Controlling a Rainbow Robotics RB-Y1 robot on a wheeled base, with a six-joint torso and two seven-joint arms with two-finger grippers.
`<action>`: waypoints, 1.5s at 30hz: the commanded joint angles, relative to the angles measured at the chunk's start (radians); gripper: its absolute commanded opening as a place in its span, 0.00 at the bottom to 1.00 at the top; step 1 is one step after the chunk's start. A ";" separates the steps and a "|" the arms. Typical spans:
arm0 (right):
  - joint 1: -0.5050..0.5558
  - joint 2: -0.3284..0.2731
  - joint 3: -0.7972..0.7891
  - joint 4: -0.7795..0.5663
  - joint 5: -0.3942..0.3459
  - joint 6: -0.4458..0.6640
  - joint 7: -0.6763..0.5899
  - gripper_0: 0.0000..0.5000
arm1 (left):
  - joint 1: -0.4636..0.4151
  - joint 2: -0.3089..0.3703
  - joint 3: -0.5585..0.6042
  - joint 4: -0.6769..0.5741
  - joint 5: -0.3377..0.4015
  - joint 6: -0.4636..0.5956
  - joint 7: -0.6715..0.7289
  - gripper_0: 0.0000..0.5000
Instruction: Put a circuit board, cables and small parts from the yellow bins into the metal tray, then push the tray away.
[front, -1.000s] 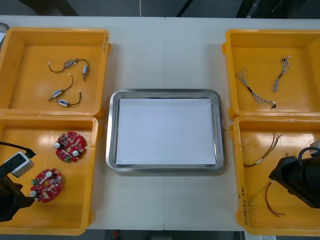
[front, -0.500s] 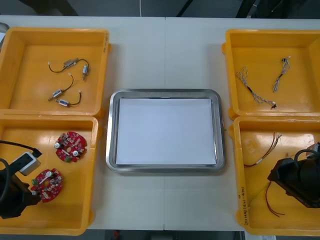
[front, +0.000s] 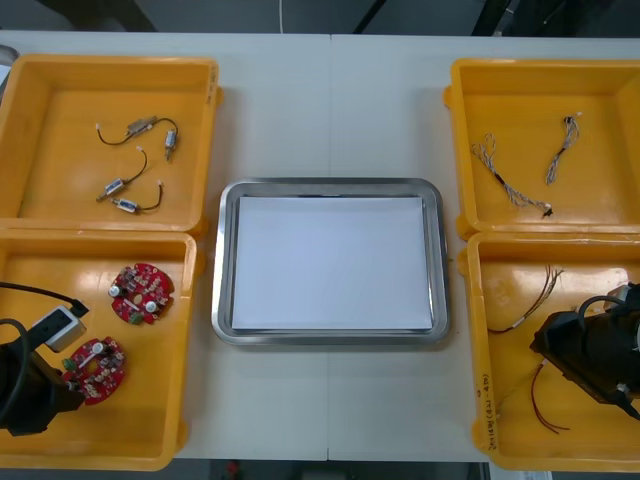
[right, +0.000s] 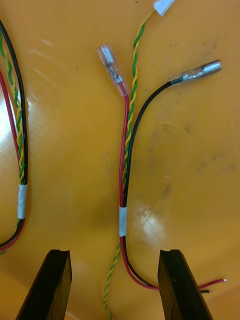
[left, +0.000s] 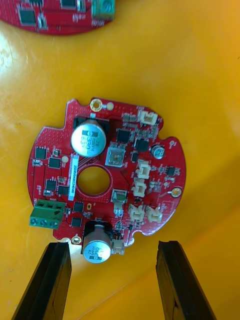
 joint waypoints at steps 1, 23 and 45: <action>0.020 -0.003 0.043 0.020 0.028 -0.040 0.016 1.00 | -0.034 0.039 -0.030 0.012 -0.011 -0.009 -0.114 1.00; 0.044 0.017 0.089 0.089 0.071 -0.129 0.010 1.00 | -0.077 0.039 -0.108 0.044 -0.017 -0.037 -0.115 0.33; 0.058 0.018 0.134 0.098 0.068 -0.141 -0.010 1.00 | -0.012 0.037 0.065 -0.031 -0.004 0.064 -0.115 0.00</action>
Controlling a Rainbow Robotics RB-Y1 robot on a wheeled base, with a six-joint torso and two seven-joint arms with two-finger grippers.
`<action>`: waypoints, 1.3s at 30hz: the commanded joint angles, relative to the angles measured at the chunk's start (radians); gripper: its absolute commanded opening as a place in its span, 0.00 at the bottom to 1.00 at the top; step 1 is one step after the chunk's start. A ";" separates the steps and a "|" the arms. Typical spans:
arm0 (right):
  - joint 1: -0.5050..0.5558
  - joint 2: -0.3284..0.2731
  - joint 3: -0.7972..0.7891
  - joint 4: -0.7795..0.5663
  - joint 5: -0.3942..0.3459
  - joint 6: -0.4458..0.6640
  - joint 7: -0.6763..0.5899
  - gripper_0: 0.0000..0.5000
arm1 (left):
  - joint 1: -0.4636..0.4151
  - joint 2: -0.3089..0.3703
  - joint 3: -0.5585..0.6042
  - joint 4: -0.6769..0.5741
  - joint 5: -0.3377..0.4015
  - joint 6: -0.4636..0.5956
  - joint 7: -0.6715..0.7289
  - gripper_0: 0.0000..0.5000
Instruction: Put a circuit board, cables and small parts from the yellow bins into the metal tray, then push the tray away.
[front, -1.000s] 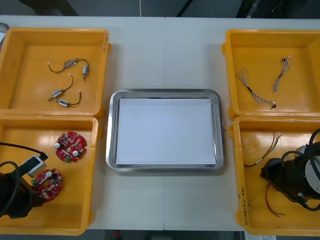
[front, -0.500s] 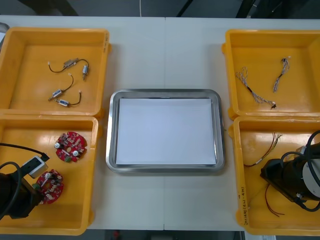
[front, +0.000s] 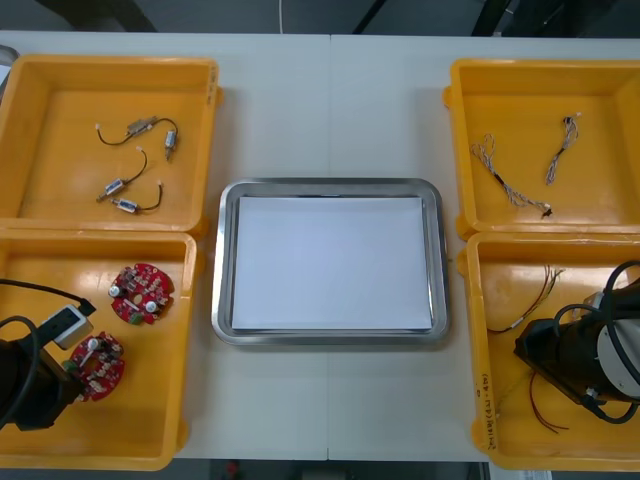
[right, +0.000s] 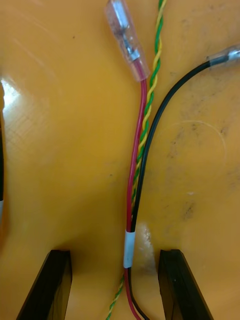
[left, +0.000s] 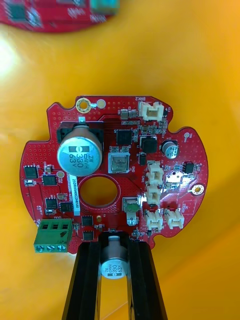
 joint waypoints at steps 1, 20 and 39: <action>0.047 0.016 0.043 0.010 0.000 -0.014 -0.010 1.00 | 0.060 0.035 0.141 -0.069 0.006 0.076 -0.114 0.00; 0.056 0.016 0.017 -0.009 -0.001 -0.026 -0.010 0.00 | 0.045 -0.092 0.435 -0.177 0.018 0.407 -0.075 0.00; 0.007 -0.070 -0.197 -0.366 -0.057 0.350 0.009 0.00 | -0.262 -0.161 0.448 -0.181 0.006 0.717 0.024 0.00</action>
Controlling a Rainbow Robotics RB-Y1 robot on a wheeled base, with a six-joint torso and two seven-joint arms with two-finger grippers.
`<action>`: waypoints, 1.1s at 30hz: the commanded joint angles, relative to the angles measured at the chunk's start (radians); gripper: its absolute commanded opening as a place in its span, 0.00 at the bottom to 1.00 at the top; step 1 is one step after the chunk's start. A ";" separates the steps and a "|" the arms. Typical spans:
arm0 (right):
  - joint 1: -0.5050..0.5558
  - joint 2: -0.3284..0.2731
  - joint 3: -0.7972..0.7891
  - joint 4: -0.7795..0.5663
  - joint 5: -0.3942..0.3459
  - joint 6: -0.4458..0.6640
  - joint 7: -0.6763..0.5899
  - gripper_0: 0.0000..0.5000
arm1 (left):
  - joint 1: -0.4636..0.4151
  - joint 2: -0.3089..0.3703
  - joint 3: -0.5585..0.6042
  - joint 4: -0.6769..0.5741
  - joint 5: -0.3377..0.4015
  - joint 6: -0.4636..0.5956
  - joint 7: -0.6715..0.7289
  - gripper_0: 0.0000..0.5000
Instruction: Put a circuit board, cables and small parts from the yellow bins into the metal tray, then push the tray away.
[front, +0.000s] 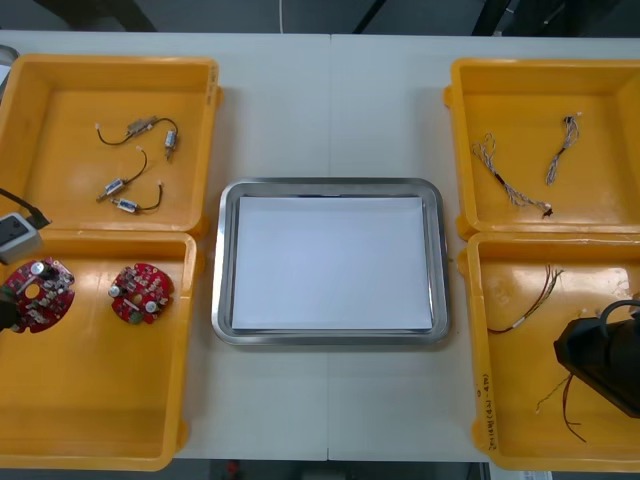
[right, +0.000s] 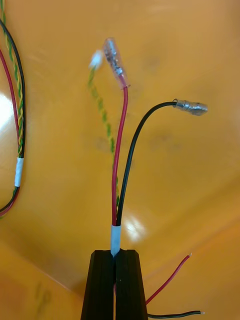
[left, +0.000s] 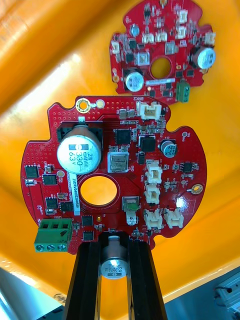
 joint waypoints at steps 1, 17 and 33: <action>-0.016 -0.073 -0.074 -0.107 -0.032 0.054 0.012 0.00 | -0.106 -0.032 0.021 -0.019 -0.002 0.071 0.032 0.00; -0.074 -0.295 -0.241 -0.130 -0.324 0.054 0.067 0.00 | -0.423 -0.117 -0.178 -0.006 -0.084 0.221 0.314 0.00; -0.174 -0.443 -0.301 -0.087 -0.448 0.054 0.292 0.00 | -0.622 -0.192 -0.350 -0.007 -0.100 0.223 0.609 0.00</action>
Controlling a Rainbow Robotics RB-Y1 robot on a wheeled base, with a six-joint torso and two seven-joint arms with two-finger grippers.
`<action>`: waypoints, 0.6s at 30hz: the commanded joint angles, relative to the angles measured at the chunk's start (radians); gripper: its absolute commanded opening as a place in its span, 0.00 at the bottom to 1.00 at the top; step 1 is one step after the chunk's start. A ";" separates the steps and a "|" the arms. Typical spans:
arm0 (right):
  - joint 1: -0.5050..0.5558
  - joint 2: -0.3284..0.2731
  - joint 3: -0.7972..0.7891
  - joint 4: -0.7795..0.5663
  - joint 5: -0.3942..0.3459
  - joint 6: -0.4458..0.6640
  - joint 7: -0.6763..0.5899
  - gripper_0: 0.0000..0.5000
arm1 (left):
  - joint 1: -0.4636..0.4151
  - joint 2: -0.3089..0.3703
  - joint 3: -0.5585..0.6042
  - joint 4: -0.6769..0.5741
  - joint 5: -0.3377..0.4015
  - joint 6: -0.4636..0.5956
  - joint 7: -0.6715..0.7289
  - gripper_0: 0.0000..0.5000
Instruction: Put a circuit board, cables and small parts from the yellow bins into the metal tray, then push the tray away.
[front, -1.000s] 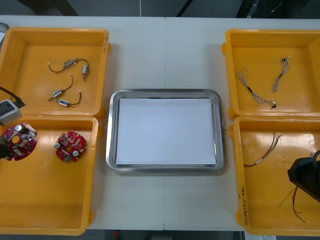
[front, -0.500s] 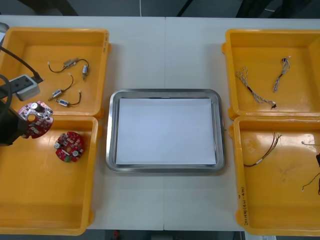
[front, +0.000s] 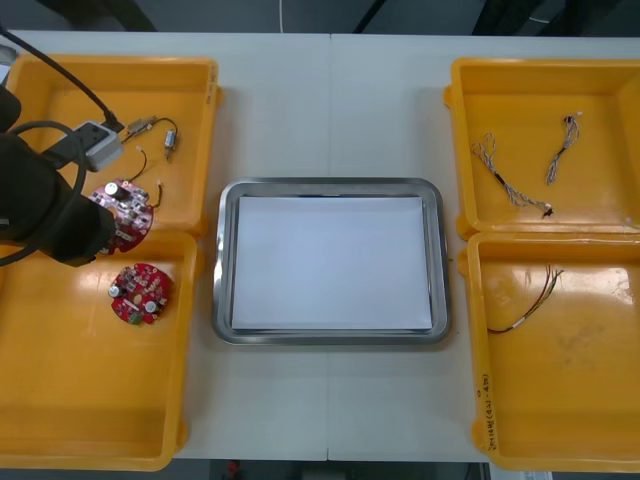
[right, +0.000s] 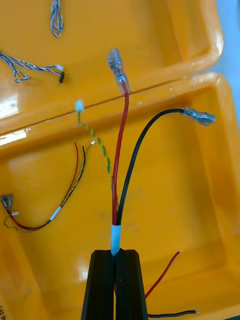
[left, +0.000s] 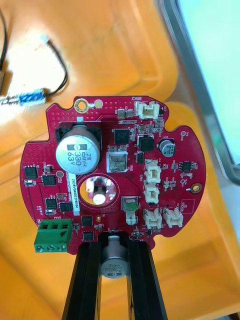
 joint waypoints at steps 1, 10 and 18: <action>-0.028 -0.078 -0.033 0.021 -0.064 0.005 0.096 0.00 | -0.089 -0.050 -0.048 -0.008 -0.027 0.008 0.156 0.00; -0.052 -0.124 -0.047 0.053 -0.167 0.005 0.263 0.00 | -0.195 -0.168 -0.232 -0.007 -0.173 0.013 0.339 0.00; -0.109 -0.174 -0.042 0.077 -0.286 0.005 0.378 0.00 | -0.221 -0.277 -0.376 -0.007 -0.293 0.011 0.393 0.00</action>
